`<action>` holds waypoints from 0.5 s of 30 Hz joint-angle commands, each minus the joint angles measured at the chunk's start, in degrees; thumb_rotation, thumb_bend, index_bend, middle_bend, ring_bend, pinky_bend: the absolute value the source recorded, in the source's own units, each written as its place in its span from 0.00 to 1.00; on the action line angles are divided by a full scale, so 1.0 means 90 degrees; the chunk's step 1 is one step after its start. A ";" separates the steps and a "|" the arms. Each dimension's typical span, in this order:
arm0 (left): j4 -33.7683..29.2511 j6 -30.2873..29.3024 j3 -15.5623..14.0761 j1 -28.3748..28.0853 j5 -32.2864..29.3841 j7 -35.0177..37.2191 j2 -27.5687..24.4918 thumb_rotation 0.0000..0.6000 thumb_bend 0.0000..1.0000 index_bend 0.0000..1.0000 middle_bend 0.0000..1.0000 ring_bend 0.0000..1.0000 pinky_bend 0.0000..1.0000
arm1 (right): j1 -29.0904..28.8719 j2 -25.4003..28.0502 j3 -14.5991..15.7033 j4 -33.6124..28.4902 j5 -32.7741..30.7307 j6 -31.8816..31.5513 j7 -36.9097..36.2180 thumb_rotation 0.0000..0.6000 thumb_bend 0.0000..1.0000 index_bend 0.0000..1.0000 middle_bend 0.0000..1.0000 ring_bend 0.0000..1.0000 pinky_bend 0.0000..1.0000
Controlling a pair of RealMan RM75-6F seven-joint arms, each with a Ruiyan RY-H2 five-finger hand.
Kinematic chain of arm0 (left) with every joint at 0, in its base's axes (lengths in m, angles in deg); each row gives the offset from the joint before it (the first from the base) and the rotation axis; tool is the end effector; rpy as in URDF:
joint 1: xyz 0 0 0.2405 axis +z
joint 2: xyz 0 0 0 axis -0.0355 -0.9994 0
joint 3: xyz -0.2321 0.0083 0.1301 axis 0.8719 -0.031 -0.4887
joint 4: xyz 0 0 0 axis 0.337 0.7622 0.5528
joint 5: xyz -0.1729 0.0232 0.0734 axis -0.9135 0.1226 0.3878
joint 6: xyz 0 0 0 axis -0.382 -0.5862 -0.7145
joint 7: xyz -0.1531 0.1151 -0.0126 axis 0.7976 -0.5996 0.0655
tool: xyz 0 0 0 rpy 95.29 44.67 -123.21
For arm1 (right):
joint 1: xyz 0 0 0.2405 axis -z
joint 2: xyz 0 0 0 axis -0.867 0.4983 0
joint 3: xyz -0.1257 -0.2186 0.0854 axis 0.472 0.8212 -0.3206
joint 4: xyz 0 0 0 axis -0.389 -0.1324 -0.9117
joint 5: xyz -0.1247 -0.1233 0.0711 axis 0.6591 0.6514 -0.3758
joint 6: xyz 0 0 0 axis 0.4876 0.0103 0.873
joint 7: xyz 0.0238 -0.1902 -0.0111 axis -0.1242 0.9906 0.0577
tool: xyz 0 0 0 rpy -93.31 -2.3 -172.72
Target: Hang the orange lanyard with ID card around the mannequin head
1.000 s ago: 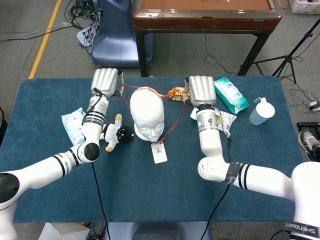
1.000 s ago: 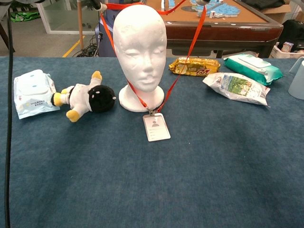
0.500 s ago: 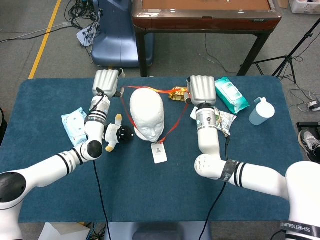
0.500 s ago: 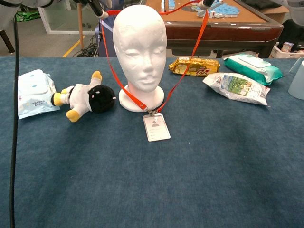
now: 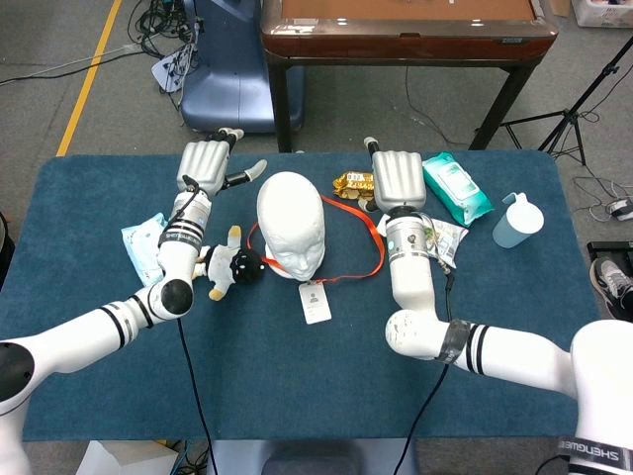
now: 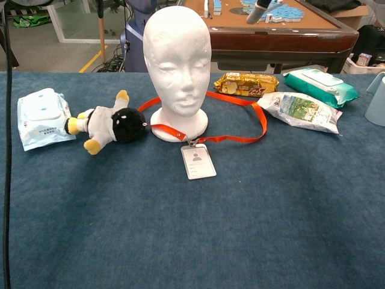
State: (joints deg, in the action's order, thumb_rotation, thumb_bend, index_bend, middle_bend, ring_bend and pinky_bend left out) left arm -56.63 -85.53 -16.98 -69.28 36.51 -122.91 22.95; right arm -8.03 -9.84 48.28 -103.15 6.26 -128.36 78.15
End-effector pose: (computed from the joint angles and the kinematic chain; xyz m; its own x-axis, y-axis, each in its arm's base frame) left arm -0.0406 0.5542 0.1007 0.4213 0.0668 0.9045 0.9041 -0.1097 -0.4130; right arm -0.0360 -0.4964 0.1123 0.4967 -0.0175 0.8677 -0.8677 0.0085 0.4969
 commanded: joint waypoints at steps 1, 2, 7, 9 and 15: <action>-0.0322 -0.0074 0.0014 0.0155 0.0114 0.0166 -0.0219 0.00 0.11 0.00 0.09 0.15 0.44 | 0.0193 0.0313 0.0091 -0.0363 0.0350 0.0071 -0.0154 1.00 0.00 0.17 0.92 0.96 1.00; -0.0466 -0.0127 0.0007 0.0216 0.0186 0.0217 -0.0312 0.00 0.11 0.00 0.09 0.15 0.44 | 0.0227 0.0346 0.0090 -0.0445 0.0393 0.0031 -0.0196 1.00 0.00 0.17 0.92 0.96 1.00; -0.1160 -0.0378 -0.0008 0.0568 0.0636 0.0583 -0.0744 0.00 0.11 0.00 0.09 0.15 0.44 | 0.0481 0.0576 0.0130 -0.0807 0.0754 -0.0005 -0.0542 1.00 0.00 0.17 0.92 0.95 1.00; -0.1437 -0.0506 -0.0025 0.0753 0.0773 0.0735 -0.0945 0.00 0.11 0.00 0.09 0.15 0.44 | 0.0650 0.0726 0.0175 -0.1025 0.0956 0.0009 -0.0751 1.00 0.00 0.17 0.91 0.94 1.00; -0.2066 -0.0717 -0.0061 0.1277 0.0941 0.1162 -0.1515 0.00 0.11 0.00 0.09 0.15 0.44 | 0.1161 0.1247 0.0432 -0.1639 0.1716 -0.0018 -0.1221 1.00 0.00 0.17 0.86 0.89 1.00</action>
State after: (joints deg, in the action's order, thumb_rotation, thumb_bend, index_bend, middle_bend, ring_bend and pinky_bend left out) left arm -74.00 -91.24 -17.34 -59.00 44.23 -113.61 10.53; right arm 0.56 -0.50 51.09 -115.89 19.44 -128.37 68.53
